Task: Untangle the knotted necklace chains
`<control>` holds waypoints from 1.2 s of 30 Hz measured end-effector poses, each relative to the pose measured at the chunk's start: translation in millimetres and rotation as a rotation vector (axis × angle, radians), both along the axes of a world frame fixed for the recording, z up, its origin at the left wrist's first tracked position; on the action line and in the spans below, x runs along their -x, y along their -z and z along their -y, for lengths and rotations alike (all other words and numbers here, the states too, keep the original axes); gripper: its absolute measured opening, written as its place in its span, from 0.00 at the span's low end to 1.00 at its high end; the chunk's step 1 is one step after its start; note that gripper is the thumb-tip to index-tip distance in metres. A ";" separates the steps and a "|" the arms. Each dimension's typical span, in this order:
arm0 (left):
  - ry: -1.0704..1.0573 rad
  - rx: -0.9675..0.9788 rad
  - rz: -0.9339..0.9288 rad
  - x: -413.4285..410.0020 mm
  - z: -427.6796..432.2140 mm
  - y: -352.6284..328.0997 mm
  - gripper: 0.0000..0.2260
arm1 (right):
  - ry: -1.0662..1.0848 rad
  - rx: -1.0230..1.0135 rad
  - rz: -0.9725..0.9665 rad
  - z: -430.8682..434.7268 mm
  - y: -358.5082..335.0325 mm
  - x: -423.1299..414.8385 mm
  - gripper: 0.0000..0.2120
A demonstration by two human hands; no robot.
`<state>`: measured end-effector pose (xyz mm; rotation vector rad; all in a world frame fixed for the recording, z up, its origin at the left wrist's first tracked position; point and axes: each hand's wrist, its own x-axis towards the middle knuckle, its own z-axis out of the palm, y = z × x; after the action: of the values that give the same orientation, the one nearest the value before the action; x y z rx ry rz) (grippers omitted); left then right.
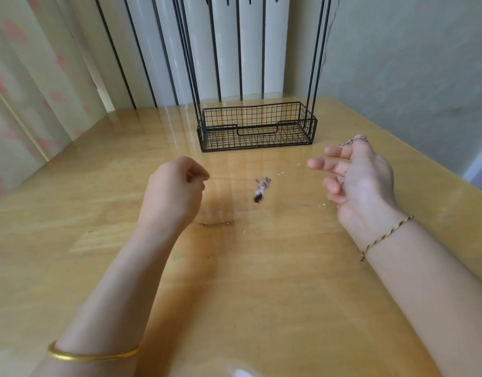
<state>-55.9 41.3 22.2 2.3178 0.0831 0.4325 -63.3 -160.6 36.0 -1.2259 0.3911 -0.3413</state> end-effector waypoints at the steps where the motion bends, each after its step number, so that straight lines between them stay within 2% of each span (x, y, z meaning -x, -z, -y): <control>1: -0.017 0.145 -0.023 -1.5 -0.5 -1.5 0.10 | 0.000 -0.026 -0.005 1.2 1.1 -0.6 0.18; 4: -0.031 0.667 -0.199 -3.2 -2.6 -6.3 0.10 | -0.003 -0.087 -0.023 4.9 5.2 -2.6 0.15; 5: -0.024 0.785 -0.254 -3.4 -4.1 -6.8 0.12 | 0.002 -0.087 -0.028 5.9 6.5 -3.8 0.15; 8: -0.033 0.877 -0.314 -4.9 -10.7 -5.8 0.16 | 0.074 0.025 -0.041 9.3 10.1 -9.3 0.17; 11: -0.102 0.739 -0.239 -4.3 -12.3 -6.9 0.15 | 0.160 0.233 -0.060 13.2 16.1 -14.6 0.18; 14: -0.165 0.533 -0.098 -4.9 -11.7 -5.3 0.12 | 0.173 0.295 -0.064 16.2 20.4 -16.2 0.17; 16: -0.189 0.352 -0.033 -5.6 -13.0 -1.1 0.10 | 0.141 0.250 -0.065 17.2 18.7 -15.1 0.15; 19: -0.222 0.016 -0.051 -5.8 -11.9 5.1 0.07 | -0.021 0.048 -0.040 17.4 12.3 -11.9 0.16; 23: -0.203 -0.205 -0.144 -2.5 -7.8 7.3 0.10 | -0.319 -0.109 0.067 10.5 5.3 -7.3 0.23; 27: -0.142 -0.291 -0.219 2.5 1.4 4.6 0.15 | -0.488 -0.048 0.148 3.1 3.2 -2.4 0.26; 29: -0.077 -0.330 -0.178 6.3 9.2 1.9 0.15 | -0.536 -0.010 0.169 0.4 2.8 -0.3 0.27; 32: 0.184 -0.155 -0.081 9.7 18.9 0.9 0.15 | -0.588 0.011 0.193 -2.4 1.5 2.9 0.28; 34: 0.356 -0.022 -0.121 12.4 26.6 2.3 0.16 | -0.615 0.007 0.211 -3.2 0.4 4.6 0.28; 36: 0.447 -0.010 -0.131 13.6 32.7 6.9 0.17 | -0.642 -0.007 0.230 -4.1 -0.6 5.7 0.28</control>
<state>-69.5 8.5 15.3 2.2846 -0.3675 0.0545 -69.1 -156.4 36.6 -1.2216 -0.2058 0.0743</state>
